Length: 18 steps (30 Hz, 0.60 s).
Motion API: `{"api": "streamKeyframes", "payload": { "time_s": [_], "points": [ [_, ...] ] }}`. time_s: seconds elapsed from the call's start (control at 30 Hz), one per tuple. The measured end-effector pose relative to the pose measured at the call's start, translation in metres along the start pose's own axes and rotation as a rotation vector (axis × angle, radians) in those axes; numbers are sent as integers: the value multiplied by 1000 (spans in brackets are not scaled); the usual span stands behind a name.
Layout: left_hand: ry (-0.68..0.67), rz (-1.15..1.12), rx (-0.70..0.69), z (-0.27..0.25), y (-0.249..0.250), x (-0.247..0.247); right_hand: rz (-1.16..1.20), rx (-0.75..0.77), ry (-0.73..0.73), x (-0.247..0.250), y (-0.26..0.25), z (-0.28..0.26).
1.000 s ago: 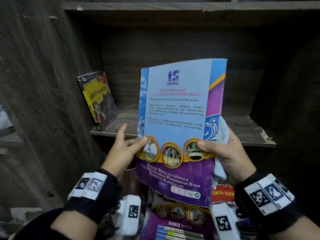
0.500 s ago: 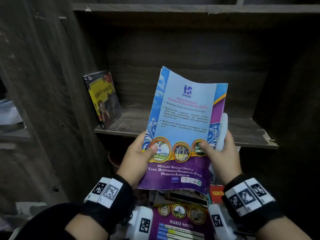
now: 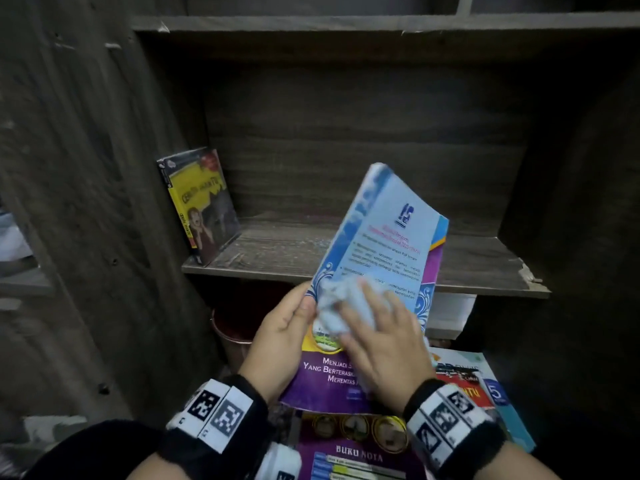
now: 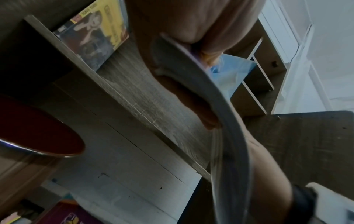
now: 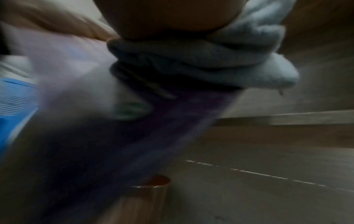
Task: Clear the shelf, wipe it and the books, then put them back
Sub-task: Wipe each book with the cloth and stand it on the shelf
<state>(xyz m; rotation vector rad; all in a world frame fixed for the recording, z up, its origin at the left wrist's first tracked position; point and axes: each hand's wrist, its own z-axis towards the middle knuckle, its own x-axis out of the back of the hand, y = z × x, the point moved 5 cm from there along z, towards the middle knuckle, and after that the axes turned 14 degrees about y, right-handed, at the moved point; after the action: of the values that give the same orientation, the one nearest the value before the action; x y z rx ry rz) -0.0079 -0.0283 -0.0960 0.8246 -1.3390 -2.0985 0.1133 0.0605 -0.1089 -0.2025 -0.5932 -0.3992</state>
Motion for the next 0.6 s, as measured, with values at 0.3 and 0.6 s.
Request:
{"api": "streamKeyframes", "payload": {
  "time_s": [0.3,0.6],
  "points": [
    [-181,70,-5,-16,-10,-15,108,-539,11,7,24,8],
    [-259,37,62,-23,-7,-15,-8,-847,176,12,95,20]
  ]
}}
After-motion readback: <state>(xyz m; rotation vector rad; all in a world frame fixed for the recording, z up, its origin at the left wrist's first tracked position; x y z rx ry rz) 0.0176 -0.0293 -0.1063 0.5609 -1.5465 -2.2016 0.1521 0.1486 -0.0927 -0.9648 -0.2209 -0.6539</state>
